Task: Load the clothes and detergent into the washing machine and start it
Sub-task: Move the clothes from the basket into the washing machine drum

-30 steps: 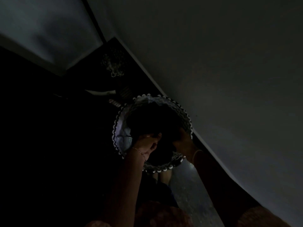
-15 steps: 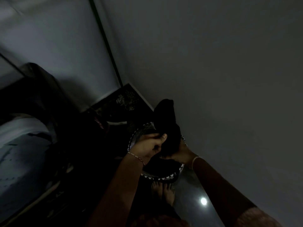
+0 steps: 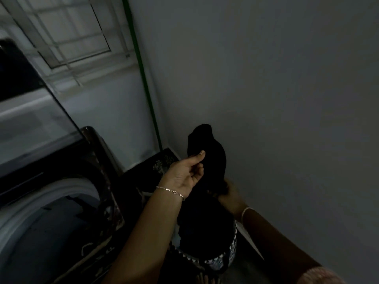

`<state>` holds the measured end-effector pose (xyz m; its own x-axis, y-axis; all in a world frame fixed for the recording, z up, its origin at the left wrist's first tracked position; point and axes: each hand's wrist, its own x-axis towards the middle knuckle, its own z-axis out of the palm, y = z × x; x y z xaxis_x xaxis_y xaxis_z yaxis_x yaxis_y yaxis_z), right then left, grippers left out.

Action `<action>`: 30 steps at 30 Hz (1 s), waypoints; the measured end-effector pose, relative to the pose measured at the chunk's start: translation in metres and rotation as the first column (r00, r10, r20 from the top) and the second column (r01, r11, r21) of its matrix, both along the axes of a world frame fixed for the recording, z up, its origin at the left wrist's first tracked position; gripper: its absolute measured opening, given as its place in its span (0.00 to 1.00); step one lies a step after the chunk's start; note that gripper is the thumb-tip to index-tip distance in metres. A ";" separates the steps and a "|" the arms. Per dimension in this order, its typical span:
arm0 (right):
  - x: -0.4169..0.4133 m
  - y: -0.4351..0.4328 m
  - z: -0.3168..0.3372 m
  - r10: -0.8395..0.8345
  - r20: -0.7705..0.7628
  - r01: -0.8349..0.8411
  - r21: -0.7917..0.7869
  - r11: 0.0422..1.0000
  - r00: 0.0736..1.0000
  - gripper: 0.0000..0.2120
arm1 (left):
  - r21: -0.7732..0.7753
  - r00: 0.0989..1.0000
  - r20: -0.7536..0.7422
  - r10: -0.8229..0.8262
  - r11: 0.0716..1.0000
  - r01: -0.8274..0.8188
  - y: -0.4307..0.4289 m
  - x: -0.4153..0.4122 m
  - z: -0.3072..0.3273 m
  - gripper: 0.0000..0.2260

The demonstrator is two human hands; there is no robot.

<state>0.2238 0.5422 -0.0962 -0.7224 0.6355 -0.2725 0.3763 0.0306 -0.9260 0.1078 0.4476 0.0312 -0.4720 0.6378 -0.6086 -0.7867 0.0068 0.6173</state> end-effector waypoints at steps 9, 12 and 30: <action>-0.018 0.029 0.073 0.000 -0.168 -0.007 -0.042 0.999 0.986 0.11 | 0.087 0.939 -0.089 0.332 0.942 -0.324 -0.020 -0.046 0.027 0.03; -0.026 0.042 0.092 0.043 -0.168 -0.032 0.067 0.997 0.985 0.09 | -0.041 0.908 -0.386 0.164 0.980 -0.195 -0.027 -0.053 0.027 0.13; -0.074 0.040 0.222 0.105 -0.468 -0.132 -0.025 0.991 0.878 0.17 | -0.282 0.354 -0.851 -0.389 0.905 0.317 -0.003 -0.043 0.021 0.61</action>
<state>0.1501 0.5822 0.1261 -0.8433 0.5312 0.0814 -0.1007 -0.0074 -0.9949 0.0652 0.4441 0.0519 -0.4999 0.8648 -0.0484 0.2672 0.2071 0.9411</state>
